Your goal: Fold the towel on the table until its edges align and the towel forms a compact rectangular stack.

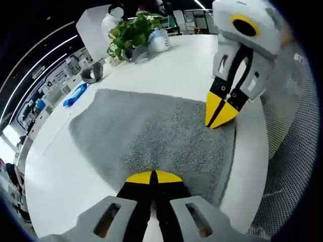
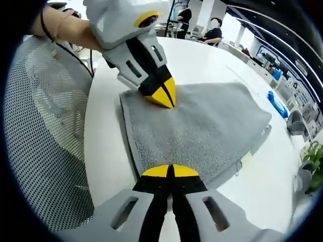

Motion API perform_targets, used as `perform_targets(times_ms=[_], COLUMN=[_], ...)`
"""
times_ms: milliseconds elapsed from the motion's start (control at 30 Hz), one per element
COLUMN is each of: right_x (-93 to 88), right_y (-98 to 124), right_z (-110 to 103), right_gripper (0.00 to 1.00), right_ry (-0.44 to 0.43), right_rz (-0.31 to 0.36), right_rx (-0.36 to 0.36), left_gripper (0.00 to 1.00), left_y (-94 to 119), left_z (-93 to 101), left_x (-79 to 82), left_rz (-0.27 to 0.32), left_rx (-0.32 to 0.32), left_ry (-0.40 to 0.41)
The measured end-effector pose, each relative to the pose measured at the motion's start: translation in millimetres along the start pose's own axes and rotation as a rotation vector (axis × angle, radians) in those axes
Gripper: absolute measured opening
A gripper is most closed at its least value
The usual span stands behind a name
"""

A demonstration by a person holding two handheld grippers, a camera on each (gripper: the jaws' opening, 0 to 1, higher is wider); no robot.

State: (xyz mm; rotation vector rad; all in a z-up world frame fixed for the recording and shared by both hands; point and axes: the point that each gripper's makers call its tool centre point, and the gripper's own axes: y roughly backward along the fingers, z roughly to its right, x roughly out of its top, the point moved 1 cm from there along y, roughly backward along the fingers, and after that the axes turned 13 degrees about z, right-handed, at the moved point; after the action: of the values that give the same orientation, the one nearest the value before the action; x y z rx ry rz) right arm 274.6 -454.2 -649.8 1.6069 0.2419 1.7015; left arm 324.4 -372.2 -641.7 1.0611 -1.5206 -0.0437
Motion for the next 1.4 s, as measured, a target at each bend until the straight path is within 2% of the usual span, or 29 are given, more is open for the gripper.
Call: perform_targets(times_ms=[100, 167, 233, 267, 333, 367, 400, 433, 467, 500, 567, 633, 800, 900, 1233, 1367, 1400], right_x=[2.0, 1.3, 1.8, 2.9, 3.5, 4.8, 6.3, 7.8, 5.5, 2.8, -1.3, -7.5, -10.7, -12.8, -13.7, -11.4, -6.3], right_y=[-2, -1, -1, -1, 0, 2, 3, 5, 8, 11, 20, 26, 35, 36, 35, 36, 37], right_z=[1, 1, 1, 1, 2, 1, 1, -2, -7, -10, -14, -16, -18, -17, -21, -20, -27], right_gripper=[0.00, 0.00, 0.00, 0.00, 0.00, 0.00, 0.00, 0.00, 0.00, 0.00, 0.00, 0.00, 0.01, 0.05, 0.01, 0.03, 0.08], right_ry=[-0.021, -0.028, -0.016, 0.028, 0.070, 0.097, 0.127, 0.185, 0.227, 0.268, 0.372, 0.401, 0.401, 0.390, 0.400, 0.357, 0.311], right_rz=[0.023, 0.033, 0.046, 0.045, 0.033, 0.032, 0.034, 0.042, 0.027, 0.009, -0.002, -0.014, -0.003, -0.011, -0.035, -0.036, -0.009], right_rx=[-0.001, 0.002, 0.017, 0.049, 0.070, 0.077, 0.079, 0.101, 0.143, 0.167, 0.215, 0.234, 0.252, 0.250, 0.273, 0.255, 0.278], left_gripper=[0.01, 0.01, 0.01, 0.01, 0.01, 0.01, 0.01, 0.01, 0.01, 0.01, 0.01, 0.01, 0.01, 0.01, 0.01, 0.01, 0.01], left_y=[4, 2, -4, -5, -8, -9, -11, -13, -12, -10, -12, -12, -11, -12, -12, -12, -12], left_z=[-0.2, 6.7, 24.8, 32.6, 49.4, 55.4, 59.6, 59.8, 56.6, 58.0, 56.1, 55.6, 55.3, 55.4, 54.3, 54.4, 54.3], left_x=[4.0, 14.7, 36.1, 42.3, 43.3, 36.7, 20.7, 15.8, 27.1, 25.6, 26.2, 26.0, 25.7, 25.6, 25.6, 25.7, 25.7], left_rz=[0.010, 0.060, 0.149, 0.175, 0.171, 0.136, 0.063, 0.055, 0.138, 0.127, 0.123, 0.123, 0.128, 0.130, 0.142, 0.143, 0.144], left_rx=[0.001, -0.032, -0.096, -0.126, -0.188, -0.209, -0.223, -0.217, -0.207, -0.209, -0.206, -0.208, -0.213, -0.213, -0.212, -0.211, -0.211], left_ry=[0.003, -0.031, -0.032, -0.034, -0.030, -0.037, -0.090, -0.128, -0.198, -0.159, -0.151, -0.149, -0.132, -0.134, -0.089, -0.095, -0.094])
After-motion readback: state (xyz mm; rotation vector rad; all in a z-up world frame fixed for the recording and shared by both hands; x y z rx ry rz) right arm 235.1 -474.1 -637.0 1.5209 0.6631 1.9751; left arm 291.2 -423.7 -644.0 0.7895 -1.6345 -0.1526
